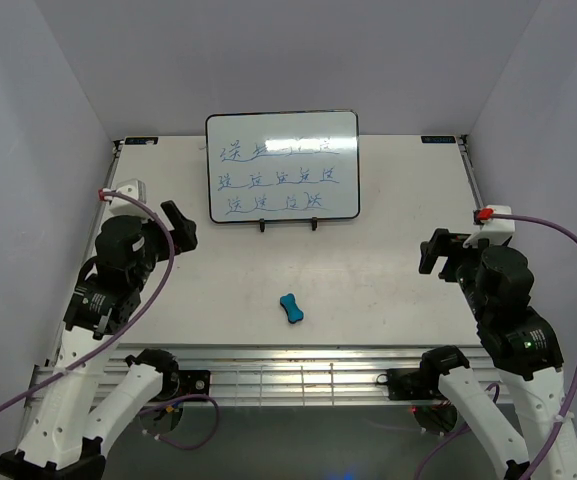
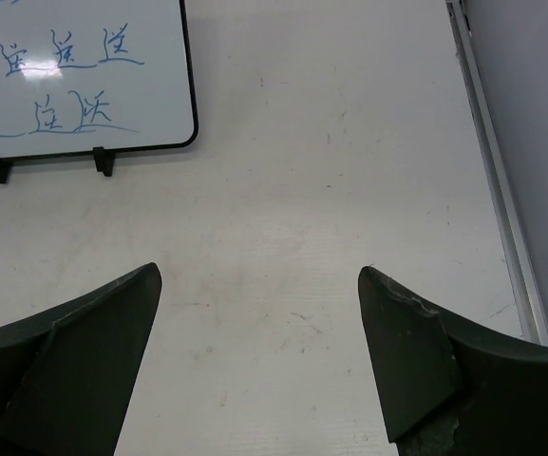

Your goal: Erase the whiteboard

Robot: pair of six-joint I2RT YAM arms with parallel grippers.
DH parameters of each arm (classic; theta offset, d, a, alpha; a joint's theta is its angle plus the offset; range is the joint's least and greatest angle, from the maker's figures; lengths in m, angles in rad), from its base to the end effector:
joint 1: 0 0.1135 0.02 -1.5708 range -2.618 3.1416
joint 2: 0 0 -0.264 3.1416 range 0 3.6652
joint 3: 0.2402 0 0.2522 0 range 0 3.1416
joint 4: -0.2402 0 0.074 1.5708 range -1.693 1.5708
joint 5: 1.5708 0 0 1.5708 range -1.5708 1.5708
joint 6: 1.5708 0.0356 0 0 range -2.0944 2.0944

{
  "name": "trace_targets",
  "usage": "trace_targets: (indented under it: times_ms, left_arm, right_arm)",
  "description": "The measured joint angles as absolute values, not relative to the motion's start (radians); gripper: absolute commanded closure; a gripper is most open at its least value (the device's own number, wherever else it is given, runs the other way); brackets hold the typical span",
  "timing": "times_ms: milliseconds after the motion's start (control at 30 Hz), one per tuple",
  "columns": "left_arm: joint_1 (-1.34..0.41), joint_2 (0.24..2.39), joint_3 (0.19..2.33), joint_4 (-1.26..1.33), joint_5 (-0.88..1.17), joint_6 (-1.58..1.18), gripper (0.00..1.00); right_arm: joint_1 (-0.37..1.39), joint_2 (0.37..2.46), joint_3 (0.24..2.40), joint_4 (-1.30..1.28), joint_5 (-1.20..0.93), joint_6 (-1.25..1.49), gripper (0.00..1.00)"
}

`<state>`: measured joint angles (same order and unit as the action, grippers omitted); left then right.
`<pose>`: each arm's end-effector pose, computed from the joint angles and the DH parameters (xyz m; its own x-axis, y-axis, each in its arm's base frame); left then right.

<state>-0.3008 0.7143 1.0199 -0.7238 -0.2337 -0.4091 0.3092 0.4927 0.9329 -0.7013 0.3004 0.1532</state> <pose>0.1317 -0.0322 0.3732 -0.3901 -0.2841 -0.8758 -0.0753 0.9579 -0.2772 0.0868 0.0167 0.3692 -0.2458 0.0745 -0.9664 0.0194 0.9972 0.0719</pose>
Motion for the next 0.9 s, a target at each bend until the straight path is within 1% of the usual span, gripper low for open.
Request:
trace_targets:
  times_ms: [100, 267, 533, 600, 733, 800, 900]
  left_arm:
    - [-0.301, 0.744, 1.020, -0.701, -0.196, -0.409, 0.02]
    - [-0.302, 0.777, 1.020, -0.664, -0.117, -0.411, 0.02]
    - [-0.302, 0.811, 1.055, -0.646, -0.010, -0.408, 0.02]
    - [-0.302, 0.813, 1.068, -0.635, 0.035, -0.404, 0.02]
    - [-0.302, 0.820, 1.115, -0.600, 0.125, -0.394, 0.02]
    - [-0.302, 0.839, 1.151, -0.584, 0.156, -0.389, 0.02]
    - [-0.302, 0.888, 1.194, -0.522, 0.223, -0.382, 0.02]
  right_arm:
    - [0.309, 0.482, 0.926, -0.672, 0.289, 0.158, 0.10]
    - [0.309, 0.399, 0.868, -0.618, 0.265, 0.184, 0.10]
    - [0.309, 0.429, 0.875, -0.628, 0.285, 0.213, 0.10]
    - [0.309, 0.374, 0.876, -0.625, 0.295, 0.229, 0.10]
    - [0.309, 0.203, 0.868, -0.548, 0.282, 0.229, 0.10]
    - [0.309, 0.186, 0.883, -0.535, 0.271, 0.228, 0.10]
    - [0.309, 0.231, 0.886, -0.531, 0.239, 0.216, 0.10]
